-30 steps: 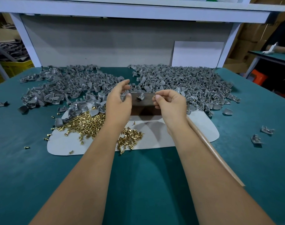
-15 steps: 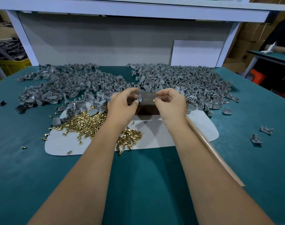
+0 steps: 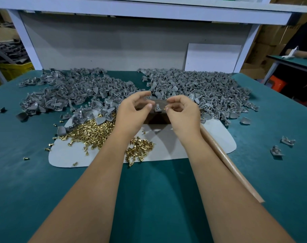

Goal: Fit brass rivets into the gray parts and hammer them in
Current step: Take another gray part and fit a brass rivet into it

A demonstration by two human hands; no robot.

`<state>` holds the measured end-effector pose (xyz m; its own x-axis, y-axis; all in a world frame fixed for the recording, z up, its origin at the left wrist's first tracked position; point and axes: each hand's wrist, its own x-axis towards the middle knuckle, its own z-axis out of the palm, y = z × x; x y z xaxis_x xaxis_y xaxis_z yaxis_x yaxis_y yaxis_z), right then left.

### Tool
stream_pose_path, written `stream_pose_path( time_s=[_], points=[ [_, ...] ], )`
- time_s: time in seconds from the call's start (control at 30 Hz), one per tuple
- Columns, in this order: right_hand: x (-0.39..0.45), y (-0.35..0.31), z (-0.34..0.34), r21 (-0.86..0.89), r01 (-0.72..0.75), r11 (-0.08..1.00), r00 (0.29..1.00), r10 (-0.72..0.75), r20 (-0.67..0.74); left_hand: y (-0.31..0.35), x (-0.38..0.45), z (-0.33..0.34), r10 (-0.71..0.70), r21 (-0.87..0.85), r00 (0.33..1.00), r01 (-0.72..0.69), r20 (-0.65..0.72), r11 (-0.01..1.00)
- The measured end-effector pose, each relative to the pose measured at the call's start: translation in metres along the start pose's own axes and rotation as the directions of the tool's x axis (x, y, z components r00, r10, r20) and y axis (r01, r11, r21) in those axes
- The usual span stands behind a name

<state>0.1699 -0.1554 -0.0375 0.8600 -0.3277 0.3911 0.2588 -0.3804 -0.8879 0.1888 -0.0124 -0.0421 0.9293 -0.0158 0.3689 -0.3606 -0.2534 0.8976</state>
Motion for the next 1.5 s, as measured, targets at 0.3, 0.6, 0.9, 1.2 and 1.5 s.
stream_pose_path(
  time_s=[0.3, 0.6, 0.9, 1.2, 1.5],
  points=[
    [0.0, -0.001, 0.001, 0.04, 0.009, 0.999, 1.0, -0.01, 0.024, 0.001, -0.001, 0.012, 0.046, 0.281, 0.998, -0.058, 0.047, 0.958],
    [0.002, 0.0, 0.002, 0.014, 0.009, 1.0, 1.0, -0.01, 0.028, 0.001, 0.002, 0.016, 0.087, 0.549, 0.994, -0.037, -0.065, 0.835],
    [0.001, 0.0, 0.002, 0.027, 0.037, 0.999, 0.999, -0.037, 0.015, -0.004, 0.006, 0.012, 0.126, 0.513, 0.992, -0.099, -0.018, 0.853],
    [0.001, -0.001, 0.002, 0.039, 0.066, 0.997, 0.998, -0.066, 0.018, 0.001, 0.003, 0.01, 0.094, 0.303, 0.995, -0.083, -0.022, 0.949],
    [0.0, -0.004, 0.001, 0.058, 0.067, 0.996, 0.998, -0.066, -0.017, 0.007, -0.003, 0.013, 0.248, 0.39, 0.964, -0.193, -0.096, 0.9]
  ],
)
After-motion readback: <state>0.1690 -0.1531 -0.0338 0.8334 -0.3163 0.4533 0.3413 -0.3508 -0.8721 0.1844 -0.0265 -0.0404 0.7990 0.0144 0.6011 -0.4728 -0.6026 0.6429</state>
